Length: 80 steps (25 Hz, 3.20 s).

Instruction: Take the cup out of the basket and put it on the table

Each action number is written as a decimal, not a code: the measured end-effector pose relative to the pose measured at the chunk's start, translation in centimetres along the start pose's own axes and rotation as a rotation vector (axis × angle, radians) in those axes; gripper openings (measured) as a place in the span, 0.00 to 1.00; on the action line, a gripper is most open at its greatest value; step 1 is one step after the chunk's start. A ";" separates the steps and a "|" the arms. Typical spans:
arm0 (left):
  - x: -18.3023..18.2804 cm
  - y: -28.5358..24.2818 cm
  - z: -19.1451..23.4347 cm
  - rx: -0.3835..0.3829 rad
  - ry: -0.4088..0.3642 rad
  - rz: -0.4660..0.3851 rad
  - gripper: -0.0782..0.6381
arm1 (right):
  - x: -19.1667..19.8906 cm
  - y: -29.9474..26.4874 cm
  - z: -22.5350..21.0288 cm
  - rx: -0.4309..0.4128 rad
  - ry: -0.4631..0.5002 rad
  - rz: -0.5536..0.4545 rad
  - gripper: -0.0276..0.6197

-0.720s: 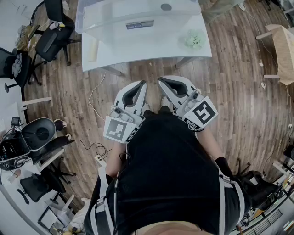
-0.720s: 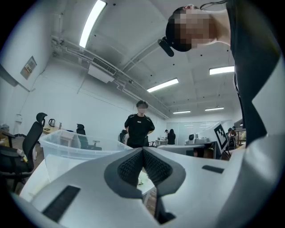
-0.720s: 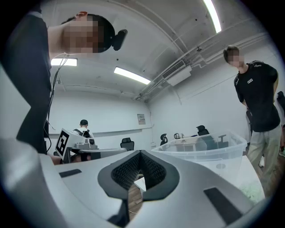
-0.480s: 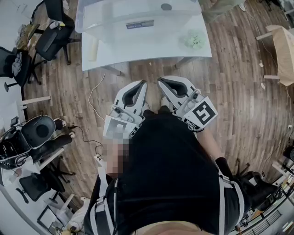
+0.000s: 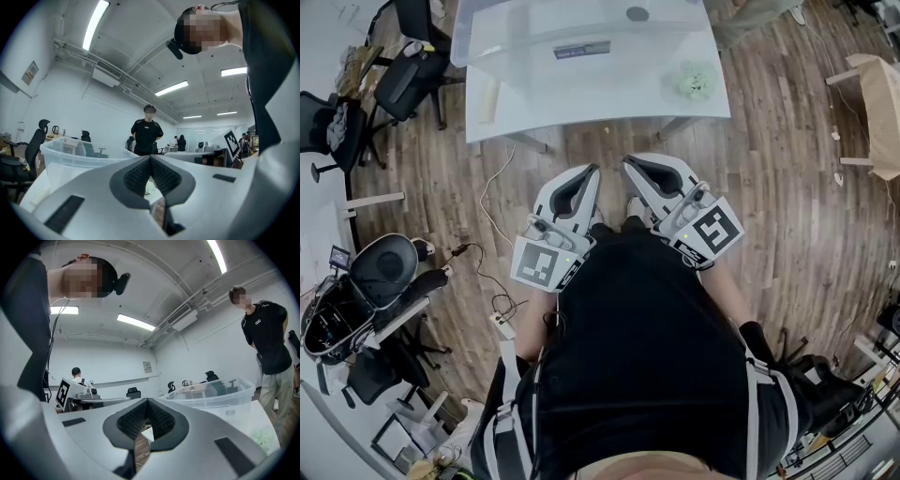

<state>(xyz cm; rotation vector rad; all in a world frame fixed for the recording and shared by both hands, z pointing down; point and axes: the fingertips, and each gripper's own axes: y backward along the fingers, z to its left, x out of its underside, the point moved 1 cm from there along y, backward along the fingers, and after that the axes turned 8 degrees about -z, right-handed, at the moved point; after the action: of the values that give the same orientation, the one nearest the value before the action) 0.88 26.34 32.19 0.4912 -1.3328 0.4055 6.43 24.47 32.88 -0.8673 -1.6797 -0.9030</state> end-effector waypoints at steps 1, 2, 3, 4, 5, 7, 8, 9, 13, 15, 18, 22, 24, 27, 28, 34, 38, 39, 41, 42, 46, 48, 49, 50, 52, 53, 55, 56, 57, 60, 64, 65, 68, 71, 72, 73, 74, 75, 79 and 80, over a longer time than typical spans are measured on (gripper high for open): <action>0.1 -0.2 -0.3 -0.003 -0.002 0.001 0.13 | 0.0 0.4 -0.3 0.001 0.002 0.003 0.07; 0.1 -0.5 -0.6 -0.007 -0.003 0.001 0.13 | -0.1 0.7 -0.5 -0.001 0.003 0.004 0.07; 0.2 -0.8 -0.8 -0.011 -0.004 0.000 0.13 | -0.2 1.1 -0.8 -0.002 0.003 0.003 0.07; 0.3 -1.2 -1.1 -0.014 -0.004 0.000 0.13 | -0.3 1.4 -1.1 -0.004 0.003 0.002 0.07; 0.4 -1.6 -1.5 -0.017 -0.003 -0.001 0.13 | -0.4 1.7 -1.4 -0.005 0.003 0.001 0.07; 0.7 -2.3 -2.2 -0.022 -0.001 -0.002 0.13 | -0.6 2.4 -2.1 -0.009 0.004 -0.002 0.07; 0.8 -2.7 -2.5 -0.024 -0.002 -0.003 0.13 | -0.8 2.7 -2.4 -0.010 0.008 -0.003 0.07; 0.9 -3.1 -2.8 -0.027 -0.002 -0.004 0.13 | -0.9 3.0 -2.7 -0.012 0.013 -0.002 0.07; 1.3 -4.1 -3.8 -0.048 0.001 -0.003 0.13 | -0.9 4.1 -3.6 -0.022 0.017 0.018 0.07; 1.5 -4.6 -4.2 -0.055 0.003 -0.001 0.13 | -0.9 4.5 -4.3 -0.024 0.010 0.022 0.07; 1.8 -4.8 -4.2 -0.067 0.000 0.012 0.13 | -1.0 4.5 -5.0 -0.027 0.001 0.019 0.07; 1.9 -5.3 -3.4 -0.079 0.003 0.017 0.13 | -0.9 4.1 -5.5 -0.035 -0.001 0.026 0.07; 2.1 -5.5 -2.9 -0.078 0.001 0.022 0.13 | -0.7 3.7 -5.8 -0.033 -0.005 0.027 0.07; 2.2 -6.0 -1.6 -0.070 0.003 0.022 0.13 | -0.5 3.0 -6.3 -0.022 0.005 0.029 0.07; 2.2 -6.2 -1.1 -0.065 0.004 0.021 0.13 | -0.4 2.7 -6.5 -0.017 0.013 0.032 0.07; 1.5 -7.6 1.8 -0.024 0.004 0.014 0.13 | -0.8 -0.2 -7.9 0.012 0.027 0.029 0.07; 0.8 -8.3 4.8 -0.015 0.002 0.004 0.13 | -1.1 -3.1 -8.7 0.020 0.045 0.030 0.07; 0.5 -8.4 5.6 -0.012 0.000 0.003 0.13 | -1.2 -3.8 -8.9 0.023 0.047 0.030 0.07; 0.1 -8.8 7.1 -0.005 -0.005 0.001 0.13 | -1.3 -5.1 -9.3 0.031 0.052 0.032 0.07; 0.0 -9.0 7.8 -0.001 -0.008 0.000 0.13 | -1.3 -5.8 -9.4 0.035 0.053 0.034 0.07; -0.7 -9.1 11.0 0.020 -0.017 -0.008 0.13 | -0.8 -8.8 -9.8 0.058 0.065 0.039 0.07; -1.0 -8.8 12.9 0.031 -0.014 -0.010 0.13 | -0.6 -10.6 -9.8 0.071 0.065 0.037 0.07; -1.2 -8.7 13.7 0.035 -0.015 -0.009 0.13 | -0.5 -11.4 -9.8 0.077 0.062 0.035 0.07; -1.2 -8.6 14.5 0.039 -0.016 -0.007 0.13 | -0.4 -12.2 -9.8 0.083 0.059 0.033 0.07; -1.3 -8.4 16.0 0.044 -0.016 -0.004 0.13 | 0.0 -13.7 -9.9 0.094 0.057 0.034 0.07; -1.3 -8.3 16.8 0.047 -0.016 -0.002 0.13 | 0.2 -14.4 -9.8 0.098 0.057 0.035 0.07; -1.2 -8.0 18.2 0.056 -0.014 0.004 0.13 | 0.6 -15.7 -9.6 0.102 0.059 0.042 0.07; -1.1 -7.9 18.7 0.062 -0.010 0.006 0.13 | 0.8 -16.1 -9.5 0.107 0.061 0.049 0.07; -0.9 -8.0 19.1 0.069 -0.004 0.008 0.13 | 0.9 -16.4 -9.5 0.114 0.064 0.057 0.07; -0.5 -8.6 20.0 0.085 0.019 0.013 0.13 | 1.0 -16.6 -10.1 0.138 0.063 0.072 0.07; 0.0 -10.1 20.2 0.103 0.036 0.022 0.13 | 0.8 -16.4 -11.9 0.168 0.054 0.075 0.07; 0.1 -10.5 20.3 0.108 0.039 0.020 0.13 | 0.9 -16.4 -12.3 0.174 0.049 0.073 0.07; 0.1 -11.2 21.0 0.105 0.040 0.020 0.13 | 1.1 -17.3 -13.5 0.175 0.043 0.068 0.07; -0.1 -12.2 21.6 0.095 0.042 0.017 0.13 | 0.9 -18.2 -14.6 0.158 0.047 0.062 0.07; -0.2 -12.6 21.7 0.094 0.043 0.016 0.13 | 0.7 -18.4 -15.0 0.151 0.049 0.058 0.07; -0.2 -13.1 21.8 0.092 0.043 0.017 0.13 | 0.4 -18.6 -15.4 0.145 0.050 0.053 0.07; -0.2 -13.6 21.9 0.090 0.043 0.019 0.13 | 0.2 -18.7 -15.9 0.140 0.052 0.048 0.07; -0.1 -14.1 22.0 0.087 0.042 0.023 0.13 | 0.0 -18.8 -16.4 0.137 0.053 0.044 0.07; -0.6 -16.5 22.5 0.074 0.037 0.007 0.13 | -0.8 -18.7 -18.8 0.128 0.059 0.035 0.07; -0.7 -17.3 22.7 0.071 0.034 0.004 0.13 | -1.1 -18.8 -19.6 0.127 0.061 0.031 0.07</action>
<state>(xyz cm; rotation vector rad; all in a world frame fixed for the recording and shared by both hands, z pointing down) -8.35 -0.62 33.34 0.5380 -1.2898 0.4637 -1.34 -1.61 33.12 -0.7708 -1.6473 -0.7854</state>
